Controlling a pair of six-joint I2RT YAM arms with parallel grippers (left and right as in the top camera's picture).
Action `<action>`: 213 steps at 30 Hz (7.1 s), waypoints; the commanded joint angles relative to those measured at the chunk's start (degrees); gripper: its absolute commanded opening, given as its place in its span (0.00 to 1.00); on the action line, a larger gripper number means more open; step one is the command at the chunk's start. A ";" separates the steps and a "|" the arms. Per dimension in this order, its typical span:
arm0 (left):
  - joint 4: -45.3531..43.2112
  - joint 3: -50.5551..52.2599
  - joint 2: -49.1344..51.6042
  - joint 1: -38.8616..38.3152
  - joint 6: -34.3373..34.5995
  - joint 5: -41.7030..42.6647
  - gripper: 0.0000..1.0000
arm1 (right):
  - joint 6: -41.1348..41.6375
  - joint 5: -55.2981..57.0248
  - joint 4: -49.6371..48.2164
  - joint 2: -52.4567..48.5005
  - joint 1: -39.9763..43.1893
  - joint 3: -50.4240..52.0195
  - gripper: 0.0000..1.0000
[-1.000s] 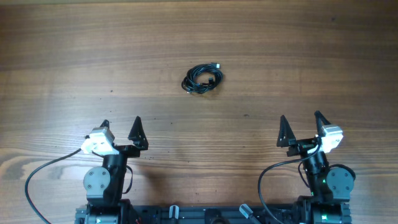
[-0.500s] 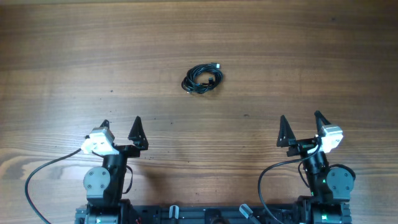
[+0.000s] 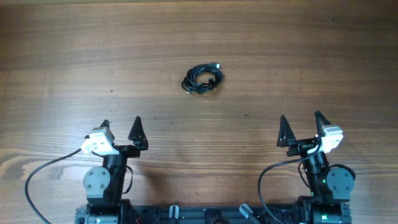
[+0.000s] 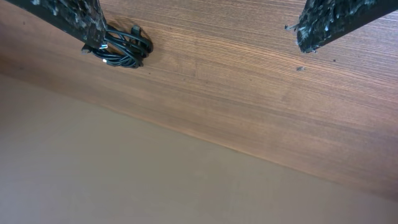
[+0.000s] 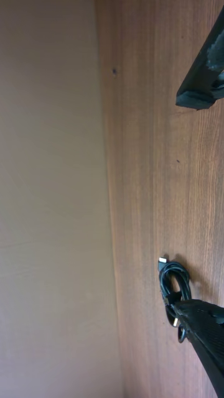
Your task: Untangle cables
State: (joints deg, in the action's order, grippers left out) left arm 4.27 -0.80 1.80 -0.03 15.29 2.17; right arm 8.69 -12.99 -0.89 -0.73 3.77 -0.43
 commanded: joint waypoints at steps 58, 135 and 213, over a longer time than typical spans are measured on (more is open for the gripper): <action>33.73 -61.83 54.77 -0.31 -6.10 3.98 1.00 | -3.74 -24.81 31.15 -49.16 -0.33 -54.16 1.00; 39.60 -104.35 120.54 -18.73 40.70 80.96 0.04 | 18.58 -29.94 37.11 -85.79 -7.10 -78.71 0.66; 49.96 -104.32 120.54 -22.93 40.11 71.63 0.04 | 29.70 -15.98 31.54 -91.97 -16.94 -78.68 0.37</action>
State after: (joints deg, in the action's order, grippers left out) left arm 54.68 -104.42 123.63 -21.39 57.54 70.15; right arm 38.81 -29.56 30.70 -89.06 -12.21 -78.43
